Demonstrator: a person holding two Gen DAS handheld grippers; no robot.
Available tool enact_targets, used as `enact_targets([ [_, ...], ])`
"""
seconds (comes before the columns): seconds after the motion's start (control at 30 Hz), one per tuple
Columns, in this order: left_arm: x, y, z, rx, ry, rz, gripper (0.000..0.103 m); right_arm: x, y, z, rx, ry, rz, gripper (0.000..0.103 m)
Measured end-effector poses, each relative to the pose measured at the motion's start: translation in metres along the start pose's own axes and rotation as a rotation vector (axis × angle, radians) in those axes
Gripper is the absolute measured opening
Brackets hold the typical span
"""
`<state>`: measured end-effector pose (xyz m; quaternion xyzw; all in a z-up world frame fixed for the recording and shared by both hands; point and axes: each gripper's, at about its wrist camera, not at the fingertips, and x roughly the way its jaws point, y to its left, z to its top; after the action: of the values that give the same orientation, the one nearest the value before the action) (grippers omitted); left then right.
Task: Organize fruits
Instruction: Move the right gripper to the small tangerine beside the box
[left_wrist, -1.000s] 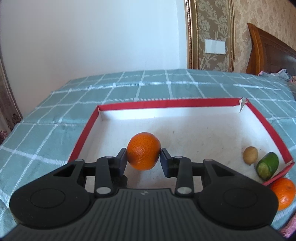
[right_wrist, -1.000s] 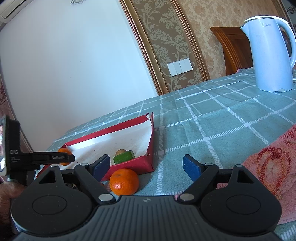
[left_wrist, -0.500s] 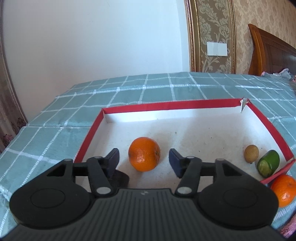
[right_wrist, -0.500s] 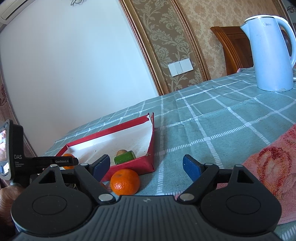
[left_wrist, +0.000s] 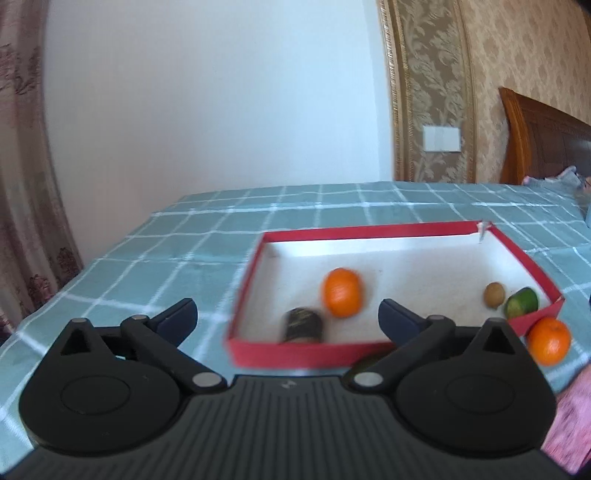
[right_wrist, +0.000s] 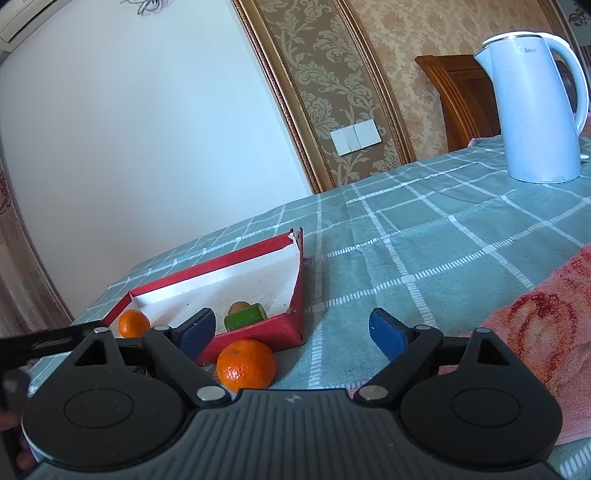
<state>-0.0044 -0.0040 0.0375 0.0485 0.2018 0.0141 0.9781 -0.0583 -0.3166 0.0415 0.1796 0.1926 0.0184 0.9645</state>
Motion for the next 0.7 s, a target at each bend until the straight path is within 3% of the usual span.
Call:
enact_targets([
  [0.13, -0.001, 0.030, -0.014, -0.051, 0.033, 0.049, 0.103, 0.003, 0.000, 0.000, -0.002, 0.015, 0.003, 0.091],
  [0.23, 0.009, 0.044, -0.025, -0.101, 0.118, 0.050, 0.103, 0.004, 0.001, 0.000, -0.010, 0.021, 0.004, 0.091],
  [0.37, 0.018, 0.058, -0.026, -0.192, 0.169, 0.025, 0.103, 0.006, 0.006, -0.001, -0.038, 0.041, 0.006, 0.091],
  [0.53, 0.023, 0.079, -0.031, -0.311, 0.212, 0.009, 0.103, 0.007, 0.023, -0.003, -0.153, 0.058, 0.026, 0.091],
  [0.7, 0.019, 0.081, -0.034, -0.326, 0.215, 0.021, 0.103, 0.016, 0.049, -0.008, -0.312, 0.114, 0.035, 0.091],
])
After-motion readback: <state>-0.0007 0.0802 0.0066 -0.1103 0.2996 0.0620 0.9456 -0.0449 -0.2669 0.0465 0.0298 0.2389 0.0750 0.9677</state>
